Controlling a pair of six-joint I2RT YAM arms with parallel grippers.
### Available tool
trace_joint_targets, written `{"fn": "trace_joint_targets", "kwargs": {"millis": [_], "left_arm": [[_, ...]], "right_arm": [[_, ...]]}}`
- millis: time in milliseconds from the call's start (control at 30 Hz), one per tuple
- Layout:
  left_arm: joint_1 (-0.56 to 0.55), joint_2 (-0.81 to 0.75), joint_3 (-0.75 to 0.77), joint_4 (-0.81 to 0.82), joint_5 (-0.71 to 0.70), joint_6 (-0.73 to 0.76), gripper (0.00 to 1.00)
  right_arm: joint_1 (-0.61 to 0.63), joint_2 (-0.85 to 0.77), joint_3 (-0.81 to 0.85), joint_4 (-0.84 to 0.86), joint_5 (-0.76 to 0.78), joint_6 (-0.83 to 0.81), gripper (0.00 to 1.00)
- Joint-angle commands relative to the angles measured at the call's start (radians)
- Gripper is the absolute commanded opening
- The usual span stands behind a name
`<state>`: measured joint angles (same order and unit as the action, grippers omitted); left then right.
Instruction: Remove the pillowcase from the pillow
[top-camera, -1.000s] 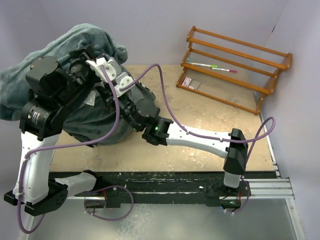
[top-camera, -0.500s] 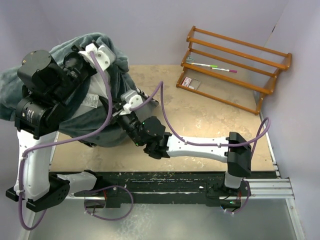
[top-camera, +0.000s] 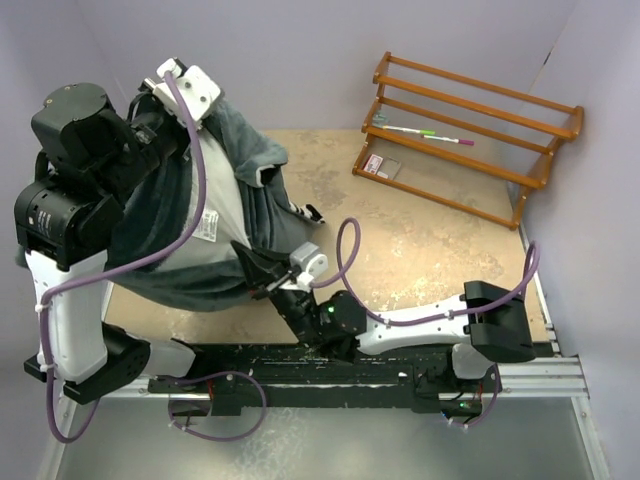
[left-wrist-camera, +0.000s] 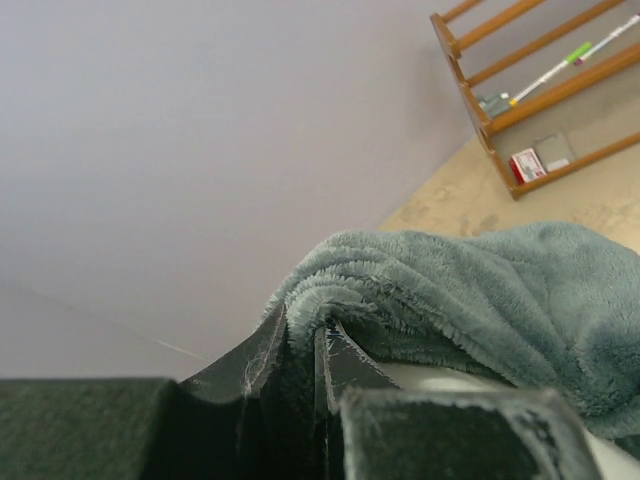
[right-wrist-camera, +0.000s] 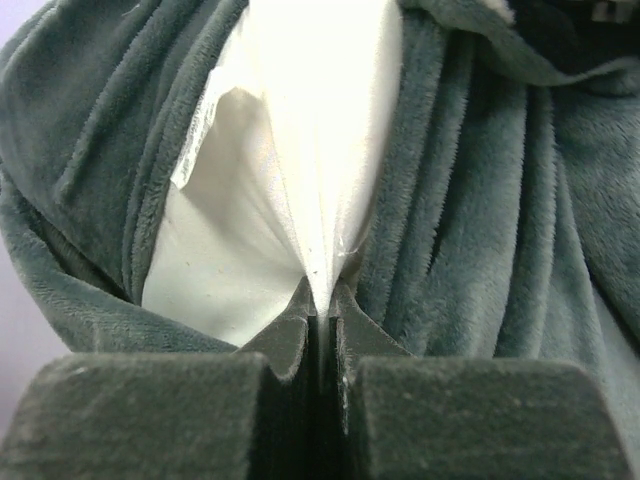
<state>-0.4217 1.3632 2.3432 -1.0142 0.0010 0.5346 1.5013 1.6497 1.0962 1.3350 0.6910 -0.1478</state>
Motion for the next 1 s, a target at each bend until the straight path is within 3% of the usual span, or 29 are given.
{"fn": "trace_joint_targets", "kwargs": {"millis": [0, 233, 333, 433, 567, 667, 733, 967], "left_arm": [[0.030, 0.013, 0.021, 0.380, -0.221, 0.044, 0.00], [0.031, 0.017, -0.078, 0.218, -0.255, -0.013, 0.00], [0.030, 0.030, -0.118, 0.014, -0.159, -0.170, 0.00], [0.032, 0.036, -0.171, -0.098, -0.048, -0.319, 0.00], [0.049, 0.047, -0.192, -0.179, 0.204, -0.477, 0.00], [0.077, 0.062, -0.146, -0.205, 0.377, -0.513, 0.00], [0.077, 0.073, -0.122, -0.223, 0.433, -0.509, 0.00], [0.078, 0.077, -0.126, -0.260, 0.563, -0.496, 0.00]], "right_arm": [[0.132, 0.014, -0.189, -0.025, 0.150, 0.030, 0.00], [0.165, -0.110, -0.388, 0.060, 0.264, 0.106, 0.00], [0.165, -0.170, -0.448, 0.059, 0.282, 0.145, 0.00], [0.165, -0.230, -0.481, 0.058, 0.278, 0.140, 0.00], [0.169, -0.340, -0.434, -0.008, 0.271, 0.099, 0.00], [0.165, -0.411, -0.337, -0.132, 0.189, 0.064, 0.34], [0.139, -0.431, -0.253, -0.243, 0.132, 0.048, 0.51], [-0.010, -0.443, 0.026, -0.681, -0.170, 0.156, 0.73]]}}
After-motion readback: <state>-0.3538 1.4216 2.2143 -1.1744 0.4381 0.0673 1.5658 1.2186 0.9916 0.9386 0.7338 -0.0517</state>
